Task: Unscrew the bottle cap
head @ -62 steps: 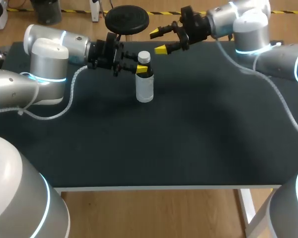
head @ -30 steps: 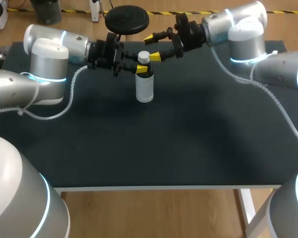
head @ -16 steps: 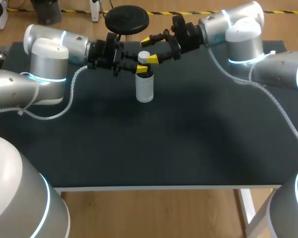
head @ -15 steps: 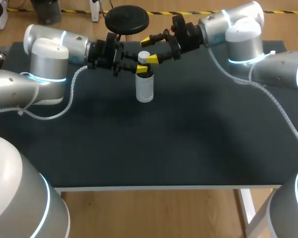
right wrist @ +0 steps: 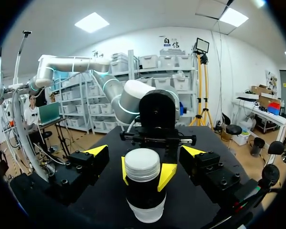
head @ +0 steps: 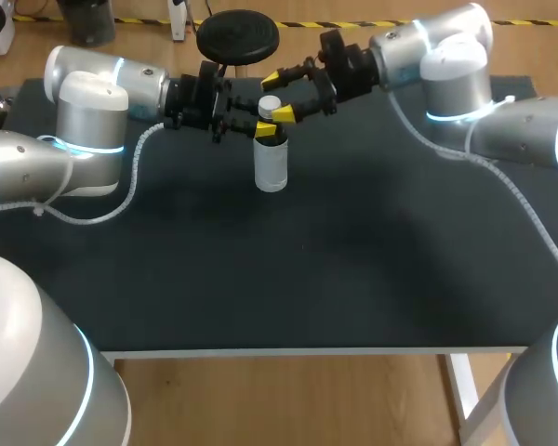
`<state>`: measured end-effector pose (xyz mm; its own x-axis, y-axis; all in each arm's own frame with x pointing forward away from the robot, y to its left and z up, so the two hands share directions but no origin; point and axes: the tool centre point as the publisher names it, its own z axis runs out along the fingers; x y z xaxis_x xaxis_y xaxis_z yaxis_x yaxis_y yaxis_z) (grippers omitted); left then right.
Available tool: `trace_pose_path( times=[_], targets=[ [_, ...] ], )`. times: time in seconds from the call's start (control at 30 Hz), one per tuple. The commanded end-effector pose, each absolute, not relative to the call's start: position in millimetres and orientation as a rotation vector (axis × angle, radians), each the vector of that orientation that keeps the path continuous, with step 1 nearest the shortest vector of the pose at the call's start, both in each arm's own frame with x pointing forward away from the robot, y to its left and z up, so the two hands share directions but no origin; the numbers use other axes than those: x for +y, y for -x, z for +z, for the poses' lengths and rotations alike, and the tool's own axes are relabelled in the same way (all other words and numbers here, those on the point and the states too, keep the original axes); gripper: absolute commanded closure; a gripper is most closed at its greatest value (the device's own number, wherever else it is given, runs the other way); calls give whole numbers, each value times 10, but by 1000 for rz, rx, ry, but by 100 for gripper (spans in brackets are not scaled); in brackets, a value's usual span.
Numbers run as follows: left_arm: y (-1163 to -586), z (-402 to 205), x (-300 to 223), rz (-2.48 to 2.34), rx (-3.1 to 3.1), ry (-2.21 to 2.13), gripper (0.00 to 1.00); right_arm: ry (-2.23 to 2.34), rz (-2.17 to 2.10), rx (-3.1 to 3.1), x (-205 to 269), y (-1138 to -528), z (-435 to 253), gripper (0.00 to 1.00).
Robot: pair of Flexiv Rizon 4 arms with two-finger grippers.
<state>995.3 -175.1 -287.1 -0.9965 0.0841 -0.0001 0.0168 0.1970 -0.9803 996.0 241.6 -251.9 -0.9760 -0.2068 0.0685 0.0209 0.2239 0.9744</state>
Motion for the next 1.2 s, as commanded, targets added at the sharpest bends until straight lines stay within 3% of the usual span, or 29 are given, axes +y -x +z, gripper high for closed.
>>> trace_pose_path(
  times=[0.03,0.07,0.1,0.17,0.2,0.27,0.33,0.43,0.63,0.7,1.2],
  targets=[
    [-9971,-2870,-1746,1951,-2385,105,100,-179,-1836,-2305,2420,-9979,-2542,0],
    [-9971,-2870,-1746,1951,-2385,105,100,-179,-1835,-2305,2420,-9979,-2544,0],
    [-9971,-2870,-1746,1951,-2385,105,100,-181,-1833,-2306,2423,-9979,-2547,7],
    [-9971,-2870,-1746,1951,-2385,105,100,-185,-1834,-2306,2426,-9979,-2548,28],
    [-9971,-2870,-1746,1951,-2385,105,100,-186,-1834,-2306,2427,-9980,-2549,45],
    [-9971,-2870,-1746,1951,-2385,105,100,-183,-1836,-2306,2427,-9984,-2553,59],
    [-9971,-2870,-1746,1951,-2385,105,100,-181,-1838,-2306,2422,-9990,-2554,65],
    [-9971,-2870,-1746,1951,-2385,105,100,-180,-1840,-2305,2420,-9994,-2552,67],
    [-9971,-2870,-1746,1951,-2385,105,100,-182,-1843,-2295,2422,-9996,-2551,84],
    [-9971,-2870,-1746,1951,-2385,105,100,-183,-1849,-2288,2410,-9997,-2543,98],
    [-9971,-2870,-1746,1951,-2385,105,100,-506,-1769,-2048,2370,-10071,-2481,100]
  ],
)
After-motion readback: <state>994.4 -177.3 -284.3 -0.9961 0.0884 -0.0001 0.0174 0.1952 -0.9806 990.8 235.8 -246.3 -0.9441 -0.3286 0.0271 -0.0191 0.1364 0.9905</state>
